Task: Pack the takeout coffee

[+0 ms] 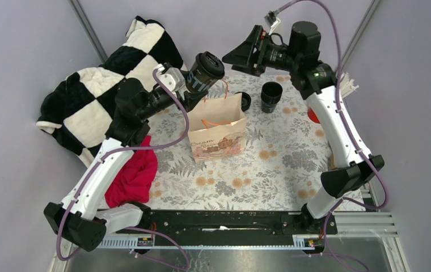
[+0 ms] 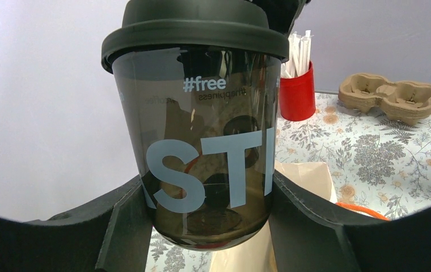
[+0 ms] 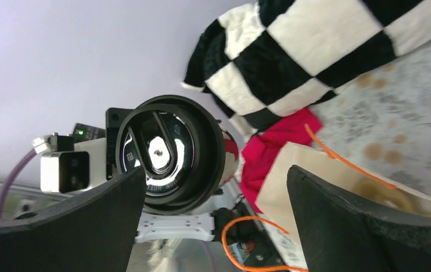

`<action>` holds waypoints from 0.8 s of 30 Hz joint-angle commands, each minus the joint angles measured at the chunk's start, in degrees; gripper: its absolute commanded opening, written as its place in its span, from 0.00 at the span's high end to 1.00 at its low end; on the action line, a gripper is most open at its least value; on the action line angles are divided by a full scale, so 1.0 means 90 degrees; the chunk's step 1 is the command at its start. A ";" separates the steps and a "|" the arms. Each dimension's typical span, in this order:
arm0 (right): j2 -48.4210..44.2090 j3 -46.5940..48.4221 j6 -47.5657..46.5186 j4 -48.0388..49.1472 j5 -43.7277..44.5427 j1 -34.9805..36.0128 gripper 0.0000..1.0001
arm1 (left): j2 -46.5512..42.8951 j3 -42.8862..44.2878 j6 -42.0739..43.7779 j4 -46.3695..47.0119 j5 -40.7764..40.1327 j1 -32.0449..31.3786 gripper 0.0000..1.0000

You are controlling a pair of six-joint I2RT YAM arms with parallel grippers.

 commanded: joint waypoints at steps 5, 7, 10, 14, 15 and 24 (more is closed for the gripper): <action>0.0439 0.2437 -0.1750 -0.1908 -0.0557 -0.0053 0.00 | -0.0308 0.0032 0.0024 -0.0091 -0.0091 -0.0017 0.49; 0.0357 0.2186 -0.1525 -0.1429 -0.0791 -0.0052 0.00 | -0.0311 0.0064 0.0048 -0.0160 -0.0037 -0.0018 0.49; 0.0281 0.1971 -0.1736 -0.1221 -0.0951 -0.0020 0.00 | -0.0240 0.0260 0.0321 -0.0683 0.0138 -0.0087 0.50; 0.0634 0.2525 -0.2200 -0.1976 -0.1051 -0.0020 0.00 | -0.0268 0.0306 0.0472 -0.0913 0.0234 -0.0152 0.51; 0.0687 0.2631 -0.2396 -0.2287 -0.1116 -0.0013 0.00 | -0.0272 0.0321 0.0502 -0.0984 0.0261 -0.0170 0.51; 0.0585 0.2333 -0.4097 -0.3461 -0.1457 0.0008 0.00 | -0.0358 0.0402 0.0890 -0.1559 0.0254 -0.0467 0.51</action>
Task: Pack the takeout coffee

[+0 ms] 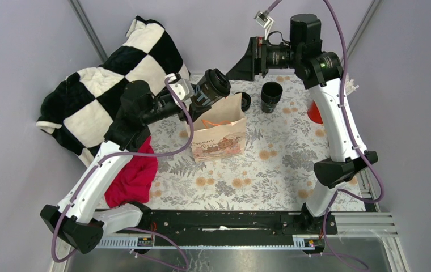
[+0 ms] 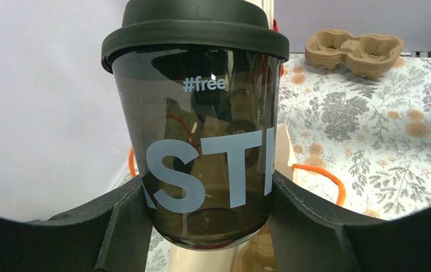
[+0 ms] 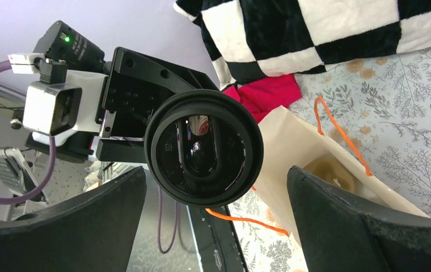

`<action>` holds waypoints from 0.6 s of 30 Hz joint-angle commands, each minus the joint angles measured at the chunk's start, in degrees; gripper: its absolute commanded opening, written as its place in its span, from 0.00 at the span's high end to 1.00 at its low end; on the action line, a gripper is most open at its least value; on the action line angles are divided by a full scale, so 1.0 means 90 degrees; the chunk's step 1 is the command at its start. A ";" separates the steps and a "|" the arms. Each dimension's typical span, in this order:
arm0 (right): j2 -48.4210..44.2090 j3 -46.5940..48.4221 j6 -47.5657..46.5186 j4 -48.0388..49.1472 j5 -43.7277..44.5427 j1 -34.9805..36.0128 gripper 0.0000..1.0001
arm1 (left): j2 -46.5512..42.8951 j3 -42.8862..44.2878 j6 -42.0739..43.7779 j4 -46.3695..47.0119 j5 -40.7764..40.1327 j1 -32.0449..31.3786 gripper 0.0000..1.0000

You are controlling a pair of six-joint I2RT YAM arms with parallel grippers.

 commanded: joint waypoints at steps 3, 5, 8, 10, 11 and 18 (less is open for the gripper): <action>-0.0213 -0.0054 -0.0864 -0.0327 -0.0629 0.0138 0.00 | -0.0230 0.0223 0.0339 -0.0270 0.0104 -0.0239 0.51; -0.0273 -0.0165 -0.0951 -0.0369 -0.0666 0.0205 0.00 | -0.0258 0.0213 0.0417 -0.0385 0.0068 -0.0317 0.51; -0.0336 -0.0317 -0.1274 -0.0601 -0.0544 0.0343 0.00 | -0.0278 0.0232 0.0494 -0.0511 0.0030 -0.0401 0.51; -0.0369 -0.0405 -0.1346 -0.0653 -0.0539 0.0418 0.00 | -0.0293 0.0232 0.0470 -0.0521 0.0053 -0.0433 0.51; -0.0381 -0.0435 -0.1385 -0.0667 -0.0518 0.0447 0.00 | -0.0299 0.0227 0.0466 -0.0522 0.0056 -0.0452 0.51; -0.0588 -0.0623 -0.1400 -0.0643 -0.0626 0.0496 0.00 | -0.0308 0.0178 0.0511 -0.0591 0.0028 -0.0523 0.52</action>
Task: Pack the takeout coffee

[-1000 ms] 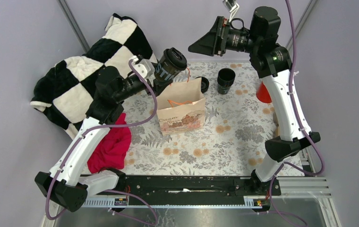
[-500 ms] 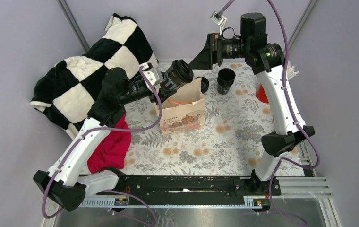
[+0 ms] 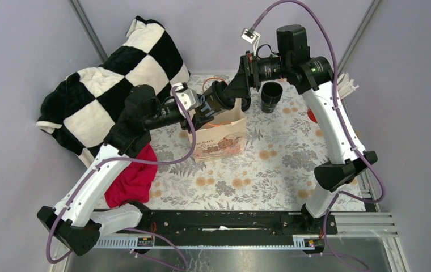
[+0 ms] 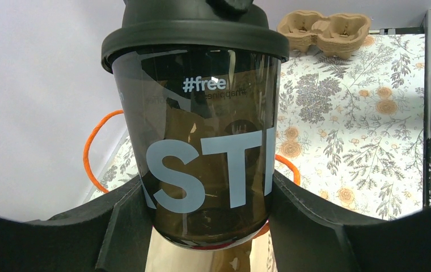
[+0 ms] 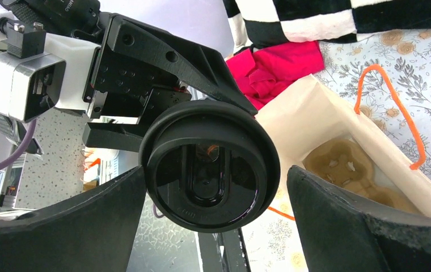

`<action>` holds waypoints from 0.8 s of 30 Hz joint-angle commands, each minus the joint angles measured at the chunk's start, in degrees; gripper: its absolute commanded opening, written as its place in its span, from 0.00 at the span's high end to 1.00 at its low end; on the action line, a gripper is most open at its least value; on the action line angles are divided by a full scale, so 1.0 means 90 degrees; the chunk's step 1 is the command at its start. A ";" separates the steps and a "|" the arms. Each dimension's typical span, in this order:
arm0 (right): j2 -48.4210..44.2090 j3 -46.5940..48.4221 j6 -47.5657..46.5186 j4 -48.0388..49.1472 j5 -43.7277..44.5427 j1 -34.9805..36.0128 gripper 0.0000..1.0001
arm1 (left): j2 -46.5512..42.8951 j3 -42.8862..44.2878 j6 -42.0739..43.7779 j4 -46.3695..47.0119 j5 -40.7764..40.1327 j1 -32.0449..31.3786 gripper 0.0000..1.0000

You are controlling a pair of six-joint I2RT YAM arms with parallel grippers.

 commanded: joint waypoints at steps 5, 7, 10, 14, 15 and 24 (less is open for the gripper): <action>-0.0587 -0.0234 -0.0252 -0.0008 -0.0231 0.0065 0.00 | -0.0154 0.0172 0.0178 0.0157 0.0037 -0.0085 0.52; -0.0600 -0.0296 -0.0283 -0.0006 -0.0285 0.0077 0.03 | -0.0153 0.0185 0.0204 0.0118 0.0023 -0.0120 0.52; -0.0583 -0.0379 -0.0270 0.0018 -0.0328 0.0119 0.08 | -0.0138 0.0195 0.0225 0.0106 0.0008 -0.0152 0.53; -0.0563 -0.0370 -0.0241 0.0007 -0.0222 0.0146 0.17 | -0.0116 0.0200 0.0242 0.0090 0.0003 -0.0199 0.53; -0.0570 -0.0363 -0.0254 -0.0013 -0.0172 0.0159 0.12 | -0.0114 0.0195 0.0240 0.0095 0.0001 -0.0199 0.53; -0.0485 -0.0290 -0.0595 -0.0344 0.0257 0.0409 0.07 | -0.0115 0.0194 0.0276 0.0077 -0.0039 -0.0234 0.53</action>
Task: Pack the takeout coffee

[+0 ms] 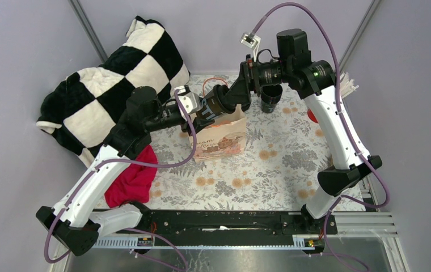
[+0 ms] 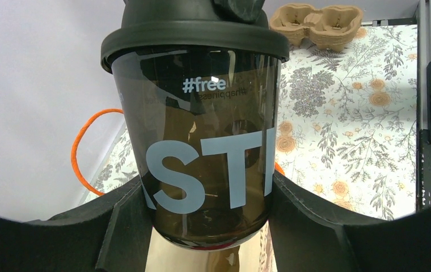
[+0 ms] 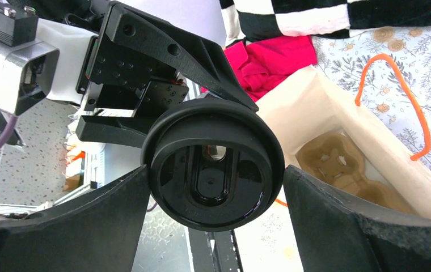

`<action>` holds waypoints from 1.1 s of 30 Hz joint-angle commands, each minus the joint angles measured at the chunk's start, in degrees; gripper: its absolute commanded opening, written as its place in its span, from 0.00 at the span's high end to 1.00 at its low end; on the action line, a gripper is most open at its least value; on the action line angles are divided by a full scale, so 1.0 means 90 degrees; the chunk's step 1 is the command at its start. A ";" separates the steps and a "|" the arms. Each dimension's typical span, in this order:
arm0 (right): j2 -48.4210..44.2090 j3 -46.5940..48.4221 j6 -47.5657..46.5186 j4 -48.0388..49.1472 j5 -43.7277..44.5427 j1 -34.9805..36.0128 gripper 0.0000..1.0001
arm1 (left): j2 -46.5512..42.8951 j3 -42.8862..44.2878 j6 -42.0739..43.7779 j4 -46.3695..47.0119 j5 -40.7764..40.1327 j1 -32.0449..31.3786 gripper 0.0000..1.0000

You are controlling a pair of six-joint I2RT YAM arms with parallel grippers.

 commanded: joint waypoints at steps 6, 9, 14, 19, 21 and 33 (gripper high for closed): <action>-0.0058 0.0121 -0.0293 -0.0308 0.0135 0.0363 0.08 | -0.0070 0.0178 0.0161 0.0249 -0.0022 -0.0092 0.53; -0.0042 0.0100 -0.0221 -0.0258 0.0074 0.0386 0.18 | -0.0061 0.0186 0.0159 0.0249 -0.0086 -0.0091 0.53; -0.0107 0.0011 -0.0158 -0.0166 0.0073 0.0380 0.28 | -0.0064 0.0175 0.0056 0.0284 -0.0350 -0.0093 0.44; -0.0163 -0.0185 -0.0037 0.0000 0.0129 0.0378 0.32 | -0.0098 0.0147 -0.0009 0.0330 -0.0565 -0.0093 0.19; -0.0242 -0.0319 0.0060 0.0221 0.0164 0.0382 0.34 | -0.0099 0.0153 -0.0008 0.0306 -0.0571 -0.0094 0.16; -0.0534 -0.0882 0.0324 0.0853 0.0637 0.0367 0.38 | -0.0249 0.0084 0.0074 0.0083 -0.0739 -0.0093 0.01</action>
